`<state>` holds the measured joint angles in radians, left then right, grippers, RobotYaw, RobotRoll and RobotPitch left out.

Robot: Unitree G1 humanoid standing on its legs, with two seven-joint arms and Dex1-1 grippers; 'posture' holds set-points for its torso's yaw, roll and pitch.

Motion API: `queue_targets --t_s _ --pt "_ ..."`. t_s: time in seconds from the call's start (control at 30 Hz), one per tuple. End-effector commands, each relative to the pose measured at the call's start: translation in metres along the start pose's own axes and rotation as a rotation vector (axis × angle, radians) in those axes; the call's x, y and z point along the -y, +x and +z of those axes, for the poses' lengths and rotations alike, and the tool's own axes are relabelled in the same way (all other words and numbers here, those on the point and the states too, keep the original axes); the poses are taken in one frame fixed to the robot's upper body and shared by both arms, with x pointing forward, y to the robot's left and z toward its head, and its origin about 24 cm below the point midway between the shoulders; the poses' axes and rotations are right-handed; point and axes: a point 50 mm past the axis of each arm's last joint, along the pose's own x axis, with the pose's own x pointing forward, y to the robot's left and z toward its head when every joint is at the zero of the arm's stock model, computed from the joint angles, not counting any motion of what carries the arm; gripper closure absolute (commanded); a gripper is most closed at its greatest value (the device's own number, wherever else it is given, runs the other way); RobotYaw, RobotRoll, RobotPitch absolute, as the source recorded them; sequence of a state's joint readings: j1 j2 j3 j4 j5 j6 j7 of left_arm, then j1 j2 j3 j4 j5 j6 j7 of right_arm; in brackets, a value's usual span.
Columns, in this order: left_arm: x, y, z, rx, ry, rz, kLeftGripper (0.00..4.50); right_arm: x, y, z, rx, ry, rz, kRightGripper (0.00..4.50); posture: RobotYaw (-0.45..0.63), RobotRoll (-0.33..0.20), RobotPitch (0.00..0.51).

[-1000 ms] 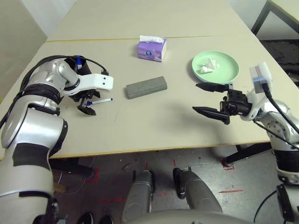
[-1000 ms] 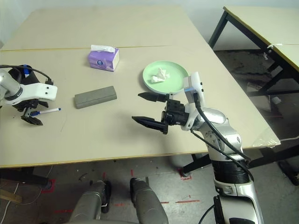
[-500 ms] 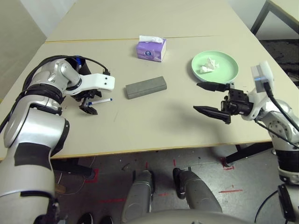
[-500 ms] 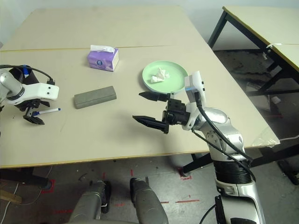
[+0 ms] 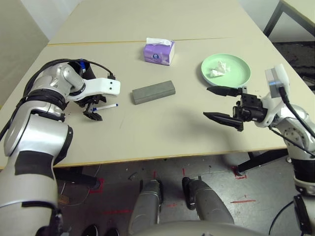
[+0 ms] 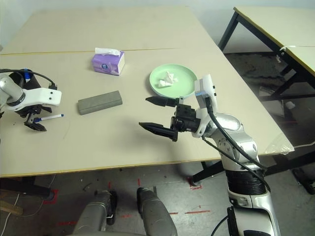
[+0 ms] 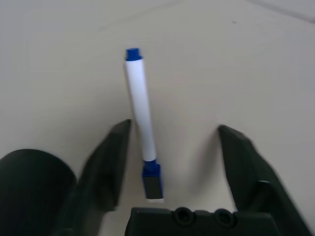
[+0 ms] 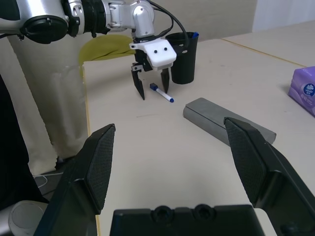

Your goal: Organize and tidy the items on the table.

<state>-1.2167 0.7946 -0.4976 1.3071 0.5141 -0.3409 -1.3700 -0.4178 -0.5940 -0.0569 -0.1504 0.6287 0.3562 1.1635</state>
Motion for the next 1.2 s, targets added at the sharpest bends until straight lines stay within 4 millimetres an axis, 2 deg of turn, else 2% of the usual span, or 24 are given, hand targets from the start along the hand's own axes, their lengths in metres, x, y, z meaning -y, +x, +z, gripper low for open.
queue_targets --t_s 0.03,0.23,0.5,0.6,0.67,0.77,1.0,1.1,1.2 --pt "0.004 0.006 -0.005 -0.005 -0.024 -0.011 2.32 -0.002 0.0 0.005 0.006 -0.009 0.012 0.0 -0.16 0.0 0.165" --pt "0.003 0.004 -0.004 0.005 -0.025 -0.011 4.46 -0.002 0.002 0.007 0.011 -0.015 0.015 0.0 -0.16 0.0 0.16" --pt "0.005 0.002 -0.006 0.013 -0.041 -0.036 4.46 0.0 0.002 0.006 0.007 -0.016 0.013 0.0 -0.15 0.0 0.162" --pt "0.005 -0.003 -0.005 0.061 -0.072 -0.06 4.46 0.001 0.001 0.006 0.008 -0.016 0.009 0.0 -0.16 0.0 0.163" --pt "0.002 -0.011 0.001 0.156 -0.117 -0.069 4.46 0.001 0.001 0.005 0.009 -0.014 0.005 0.0 -0.15 0.0 0.167" --pt "-0.005 -0.028 0.012 0.293 -0.171 -0.071 4.46 0.003 0.0 0.005 0.008 -0.012 0.0 0.0 -0.14 0.0 0.167" --pt "-0.022 -0.079 0.024 0.474 -0.242 0.067 4.46 0.007 -0.001 0.005 0.004 -0.012 0.004 0.0 -0.13 0.0 0.167" --pt "-0.026 -0.108 0.028 0.703 -0.33 0.135 4.46 0.009 0.0 0.005 0.012 -0.012 0.0 0.0 -0.11 0.0 0.168" --pt "-0.024 -0.135 0.02 0.961 -0.421 0.205 4.46 0.011 0.001 0.004 0.019 -0.007 -0.005 0.0 -0.11 0.0 0.169"
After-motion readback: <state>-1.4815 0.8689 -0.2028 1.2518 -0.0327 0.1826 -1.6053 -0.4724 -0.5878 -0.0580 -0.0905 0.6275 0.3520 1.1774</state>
